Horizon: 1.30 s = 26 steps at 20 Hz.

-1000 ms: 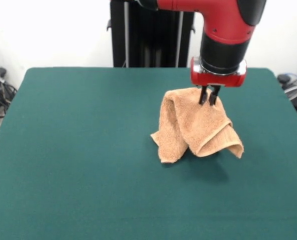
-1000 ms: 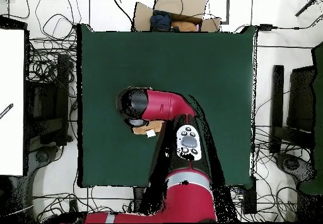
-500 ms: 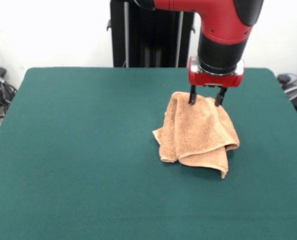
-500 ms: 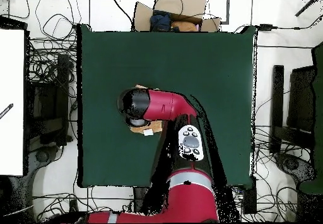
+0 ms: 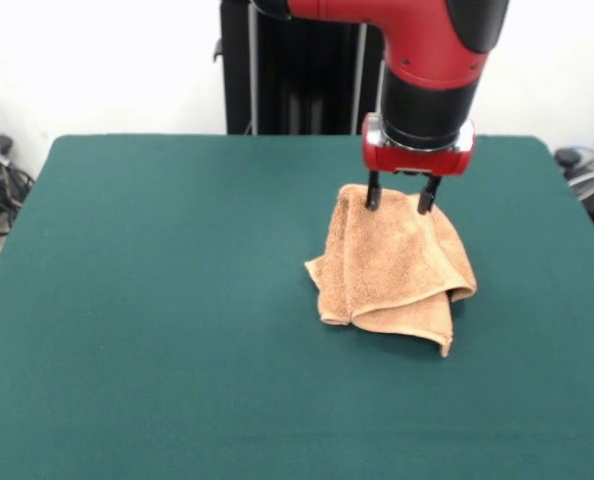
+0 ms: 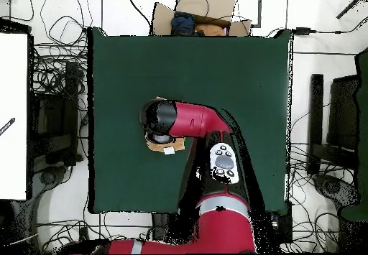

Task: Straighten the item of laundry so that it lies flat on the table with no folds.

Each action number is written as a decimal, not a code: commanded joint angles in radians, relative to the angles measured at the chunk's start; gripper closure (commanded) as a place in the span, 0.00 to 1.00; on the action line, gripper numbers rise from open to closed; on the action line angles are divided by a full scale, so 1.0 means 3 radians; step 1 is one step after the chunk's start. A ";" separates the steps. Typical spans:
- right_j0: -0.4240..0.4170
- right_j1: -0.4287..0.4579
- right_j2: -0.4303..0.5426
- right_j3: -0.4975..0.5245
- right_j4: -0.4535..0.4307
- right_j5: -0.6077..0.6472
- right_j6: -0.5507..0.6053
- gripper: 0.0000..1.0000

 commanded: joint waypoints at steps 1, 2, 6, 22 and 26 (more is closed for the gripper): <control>-0.0044 0.0108 0.0189 0.0028 0.0007 -0.0017 0.0328 0.00; -0.0044 0.0111 0.0191 0.0037 0.0011 -0.0030 0.0335 0.00; -0.0023 0.0082 0.0135 0.0087 -0.0005 -0.0059 0.0390 0.00; -0.0789 0.0536 0.0240 0.0186 -0.0801 -0.0894 -0.0270 0.00; -0.0914 0.0739 0.0298 0.0117 -0.0964 -0.1074 -0.0189 0.00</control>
